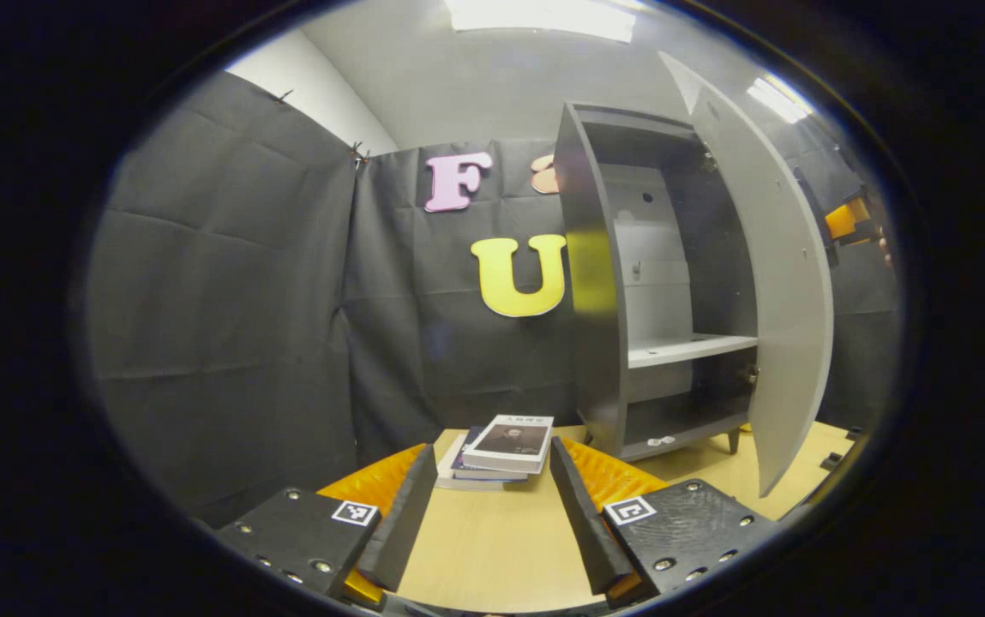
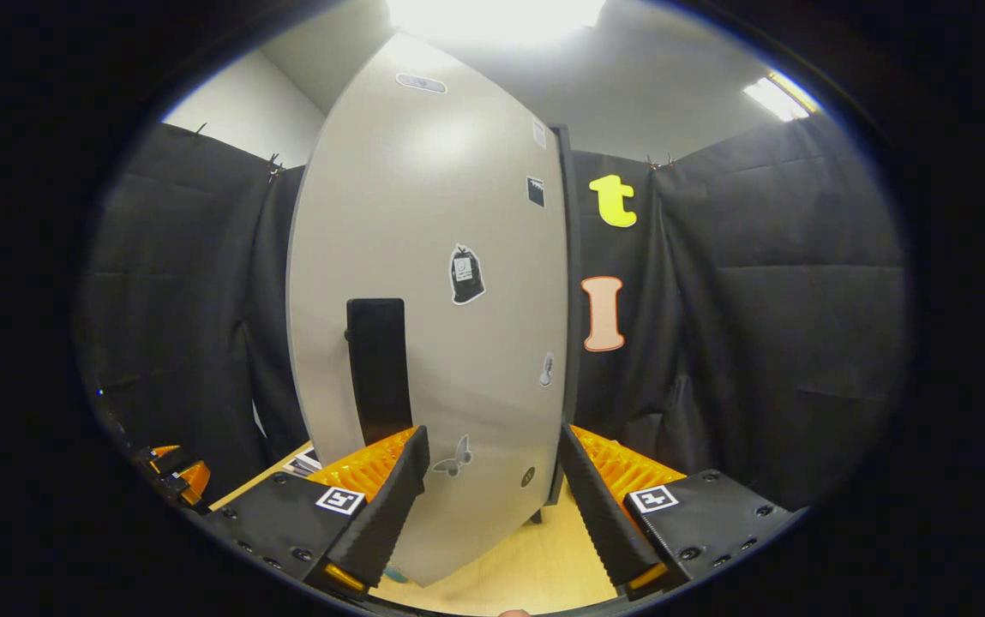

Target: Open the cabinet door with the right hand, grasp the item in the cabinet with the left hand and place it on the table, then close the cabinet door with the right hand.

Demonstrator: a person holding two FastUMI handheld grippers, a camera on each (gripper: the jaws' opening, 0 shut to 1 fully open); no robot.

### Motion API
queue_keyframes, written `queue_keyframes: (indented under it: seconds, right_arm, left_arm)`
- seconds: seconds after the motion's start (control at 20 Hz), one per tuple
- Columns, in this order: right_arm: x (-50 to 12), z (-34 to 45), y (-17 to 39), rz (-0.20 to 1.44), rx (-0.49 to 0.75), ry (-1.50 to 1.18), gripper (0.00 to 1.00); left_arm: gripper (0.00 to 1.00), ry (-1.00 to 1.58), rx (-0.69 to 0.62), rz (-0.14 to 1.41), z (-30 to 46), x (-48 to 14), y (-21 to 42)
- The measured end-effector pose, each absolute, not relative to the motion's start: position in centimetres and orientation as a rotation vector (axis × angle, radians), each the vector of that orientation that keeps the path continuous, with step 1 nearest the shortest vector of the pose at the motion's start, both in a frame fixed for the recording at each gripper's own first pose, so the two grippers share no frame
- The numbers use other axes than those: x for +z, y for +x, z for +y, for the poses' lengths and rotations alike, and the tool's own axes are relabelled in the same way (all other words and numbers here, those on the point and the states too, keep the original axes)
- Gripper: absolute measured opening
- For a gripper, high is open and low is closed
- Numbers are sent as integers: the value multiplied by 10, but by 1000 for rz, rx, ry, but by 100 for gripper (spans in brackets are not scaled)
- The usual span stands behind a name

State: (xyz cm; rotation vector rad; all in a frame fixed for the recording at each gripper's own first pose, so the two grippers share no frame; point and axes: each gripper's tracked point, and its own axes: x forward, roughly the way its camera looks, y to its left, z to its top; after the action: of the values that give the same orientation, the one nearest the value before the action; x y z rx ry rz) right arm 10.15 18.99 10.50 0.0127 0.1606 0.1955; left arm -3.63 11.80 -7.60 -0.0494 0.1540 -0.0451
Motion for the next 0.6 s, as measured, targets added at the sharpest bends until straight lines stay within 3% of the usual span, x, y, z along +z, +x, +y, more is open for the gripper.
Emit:
queue_keyframes:
  seconds: [0.05,0.1,0.15,0.25,0.35,0.55,0.6]
  right_arm:
    - [105,195,102,163,213,19,92]
    - [103,199,102,164,232,24,96]
    - [103,202,103,164,249,25,92]
    - [102,206,104,165,271,22,96]
    - [103,210,103,165,286,22,92]
    - [101,212,103,170,284,31,96]
    - [101,211,103,171,280,31,92]
  left_arm:
    - [80,-46,-38,155,121,-76,-37]
    - [80,-42,-31,156,125,-77,-39]
    - [80,-38,-24,158,129,-77,-41]
    - [81,-39,-11,160,135,-76,-45]
    - [80,-43,0,163,141,-77,-47]
    - [80,-50,5,164,147,-78,-49]
    - [80,-52,1,165,146,-78,-49]
